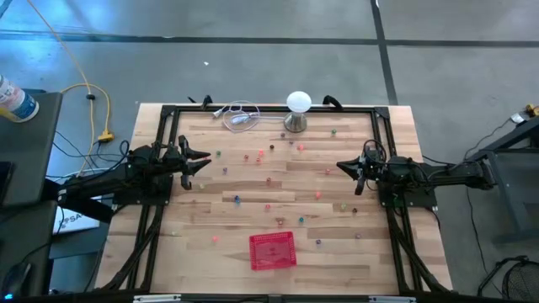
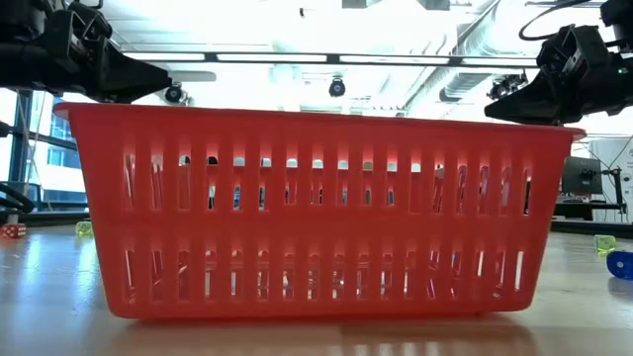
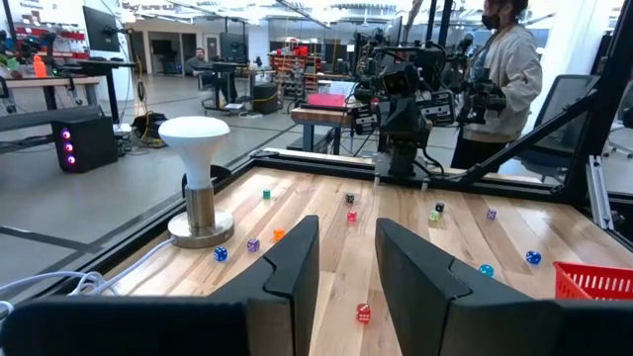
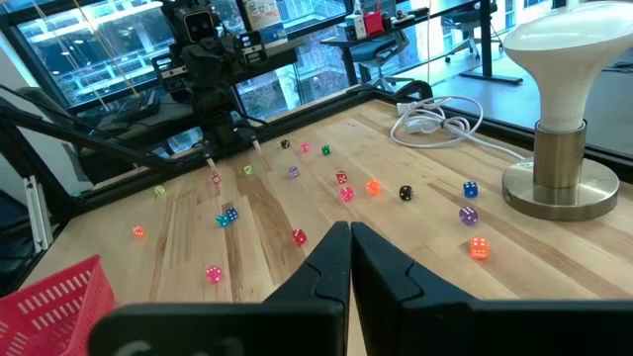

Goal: Pick & Place Dice

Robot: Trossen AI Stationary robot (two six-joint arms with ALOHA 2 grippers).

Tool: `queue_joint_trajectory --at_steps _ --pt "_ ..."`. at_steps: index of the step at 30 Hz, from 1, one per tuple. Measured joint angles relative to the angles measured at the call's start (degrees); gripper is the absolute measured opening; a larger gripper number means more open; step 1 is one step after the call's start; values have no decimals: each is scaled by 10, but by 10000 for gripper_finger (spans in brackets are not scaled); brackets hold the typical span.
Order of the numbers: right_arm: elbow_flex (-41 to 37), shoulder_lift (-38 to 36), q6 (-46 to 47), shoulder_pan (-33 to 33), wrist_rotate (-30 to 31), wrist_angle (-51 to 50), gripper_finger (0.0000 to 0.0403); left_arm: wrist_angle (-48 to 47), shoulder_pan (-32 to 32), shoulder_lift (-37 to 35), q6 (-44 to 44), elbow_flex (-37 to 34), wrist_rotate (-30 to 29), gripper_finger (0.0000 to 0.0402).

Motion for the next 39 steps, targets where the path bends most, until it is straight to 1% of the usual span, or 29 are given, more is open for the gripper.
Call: queue_joint_trajectory --at_steps 26,31,39 --pt "0 0 0 0 0 0 2 0 0 0 0 0 0 98" --pt "0 0 -20 0 28 0 2 0 0 0 0 0 0 98" --pt "0 0 -26 0 30 0 2 0 0 0 0 0 0 98"
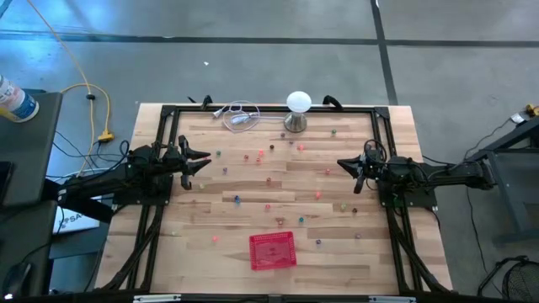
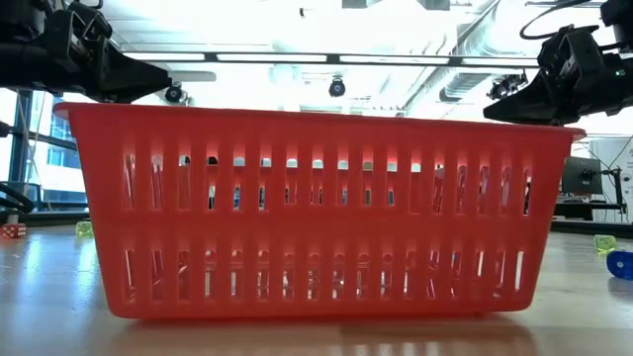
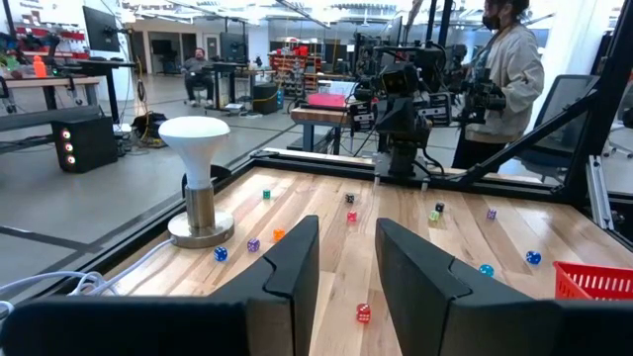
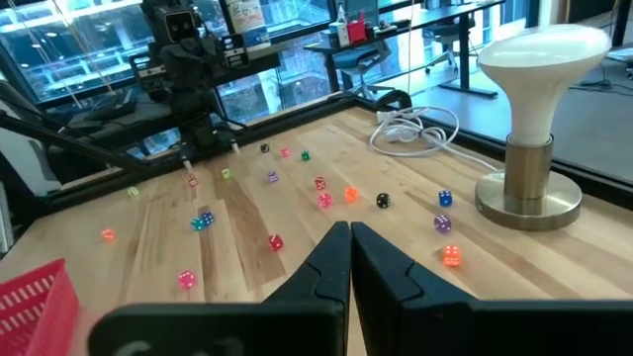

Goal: Pick & Place Dice
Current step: Put the red dice into the red bin

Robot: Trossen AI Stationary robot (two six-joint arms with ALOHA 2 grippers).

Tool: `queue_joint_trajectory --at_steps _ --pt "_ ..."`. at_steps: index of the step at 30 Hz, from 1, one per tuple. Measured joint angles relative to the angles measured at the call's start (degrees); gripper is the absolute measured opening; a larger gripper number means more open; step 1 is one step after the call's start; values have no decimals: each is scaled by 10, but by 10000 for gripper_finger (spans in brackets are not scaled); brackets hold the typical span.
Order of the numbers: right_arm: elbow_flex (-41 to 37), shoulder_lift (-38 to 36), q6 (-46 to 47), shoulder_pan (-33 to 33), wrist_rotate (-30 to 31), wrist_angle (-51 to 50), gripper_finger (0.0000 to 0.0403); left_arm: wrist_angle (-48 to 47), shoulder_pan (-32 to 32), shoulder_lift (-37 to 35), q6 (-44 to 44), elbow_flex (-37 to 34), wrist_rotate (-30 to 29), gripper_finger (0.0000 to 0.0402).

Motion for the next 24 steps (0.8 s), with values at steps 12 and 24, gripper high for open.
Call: queue_joint_trajectory --at_steps 12,24 --pt "0 0 -15 0 0 4 2 43 0 0 -5 0 -3 98" --pt "0 0 -50 0 -11 -11 2 72 0 0 -11 0 -2 98"
